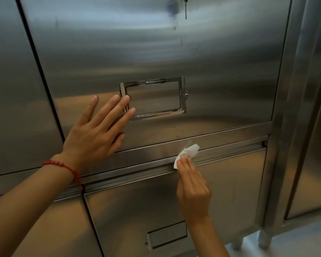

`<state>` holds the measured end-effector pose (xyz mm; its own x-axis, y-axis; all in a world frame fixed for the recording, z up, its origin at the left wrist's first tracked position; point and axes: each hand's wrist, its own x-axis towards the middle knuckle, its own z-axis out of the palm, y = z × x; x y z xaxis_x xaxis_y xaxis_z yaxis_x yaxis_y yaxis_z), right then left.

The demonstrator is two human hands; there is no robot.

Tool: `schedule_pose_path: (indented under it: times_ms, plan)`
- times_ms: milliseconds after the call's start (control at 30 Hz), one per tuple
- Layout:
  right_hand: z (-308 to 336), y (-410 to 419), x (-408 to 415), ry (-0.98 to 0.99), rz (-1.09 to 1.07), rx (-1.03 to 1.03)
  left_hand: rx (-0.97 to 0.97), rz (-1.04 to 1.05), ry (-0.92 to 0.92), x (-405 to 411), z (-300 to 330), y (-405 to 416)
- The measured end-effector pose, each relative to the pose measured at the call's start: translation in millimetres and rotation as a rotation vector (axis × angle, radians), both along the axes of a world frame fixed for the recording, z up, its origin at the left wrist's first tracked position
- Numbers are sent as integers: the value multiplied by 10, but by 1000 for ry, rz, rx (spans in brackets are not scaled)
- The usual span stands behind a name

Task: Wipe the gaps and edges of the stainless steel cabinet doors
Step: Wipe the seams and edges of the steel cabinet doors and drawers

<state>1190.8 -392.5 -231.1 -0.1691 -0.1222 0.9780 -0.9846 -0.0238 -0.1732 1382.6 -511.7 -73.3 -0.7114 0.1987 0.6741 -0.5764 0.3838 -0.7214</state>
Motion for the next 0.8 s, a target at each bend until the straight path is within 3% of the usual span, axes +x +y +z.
schedule_pose_path:
  times_ms: [167, 800]
  plan:
    - [23, 54, -111, 85, 0, -10, -2, 1, 7, 6, 0, -2]
    - [22, 60, -112, 58, -43, 3, 3, -2, 3, 7, 3, 7]
